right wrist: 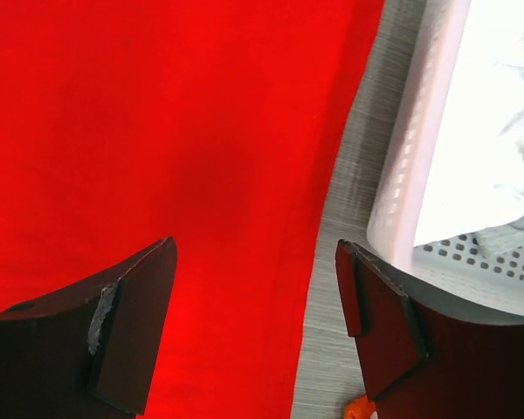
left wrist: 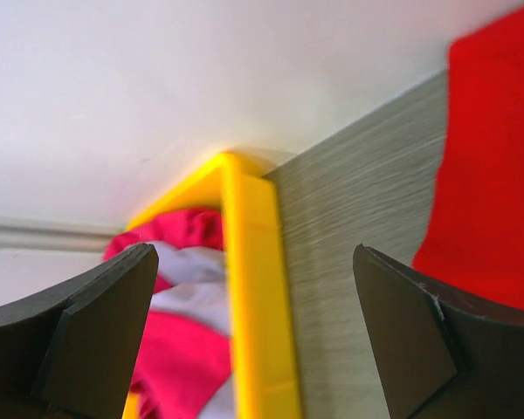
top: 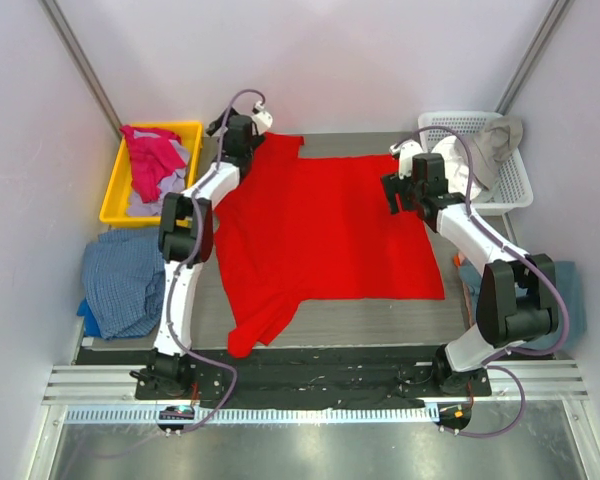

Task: Fold and stack the t-shirts
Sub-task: Flatten out the tshirt, then grap the side of the flattened tshirt closest away from the robot with both arms

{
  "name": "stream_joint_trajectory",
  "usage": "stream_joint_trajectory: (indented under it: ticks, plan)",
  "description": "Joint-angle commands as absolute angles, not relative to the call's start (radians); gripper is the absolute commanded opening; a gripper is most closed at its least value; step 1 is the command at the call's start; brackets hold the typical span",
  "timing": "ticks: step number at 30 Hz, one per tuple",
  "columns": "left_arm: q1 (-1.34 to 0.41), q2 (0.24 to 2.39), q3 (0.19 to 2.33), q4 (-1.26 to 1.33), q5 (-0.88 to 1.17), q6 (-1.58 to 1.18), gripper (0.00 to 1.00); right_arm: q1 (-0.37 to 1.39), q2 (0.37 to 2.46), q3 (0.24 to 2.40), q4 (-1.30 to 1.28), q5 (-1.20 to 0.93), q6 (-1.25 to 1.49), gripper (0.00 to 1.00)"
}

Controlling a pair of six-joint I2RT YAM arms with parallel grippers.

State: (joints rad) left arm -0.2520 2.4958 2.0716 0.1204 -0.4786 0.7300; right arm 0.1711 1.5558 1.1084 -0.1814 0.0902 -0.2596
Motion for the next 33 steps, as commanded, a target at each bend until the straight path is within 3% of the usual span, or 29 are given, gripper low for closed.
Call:
stream_joint_trajectory:
  ticks: [1,9,16,26,33]
  plan:
    - [-0.253,2.164,1.918,0.147,-0.46,0.64,1.0,0.186,1.49,1.065,-0.218,0.054,-0.27,0.81]
    - [-0.291,1.688,1.372,-0.179,-0.253,0.575,0.98,0.196,1.474,1.014,-0.446,0.015,-0.399,0.73]
    - [-0.432,1.312,1.021,-0.458,-0.144,0.589,0.89,0.207,1.332,0.937,-0.566,-0.023,-0.492,0.72]
    - [-0.541,0.986,0.931,-0.843,-0.006,0.537,0.82,0.216,1.252,0.854,-0.667,-0.012,-0.549,0.71]
    - [-0.546,0.997,0.819,-0.648,-0.107,0.584,0.8,0.218,1.272,0.844,-0.632,-0.031,-0.509,0.69]
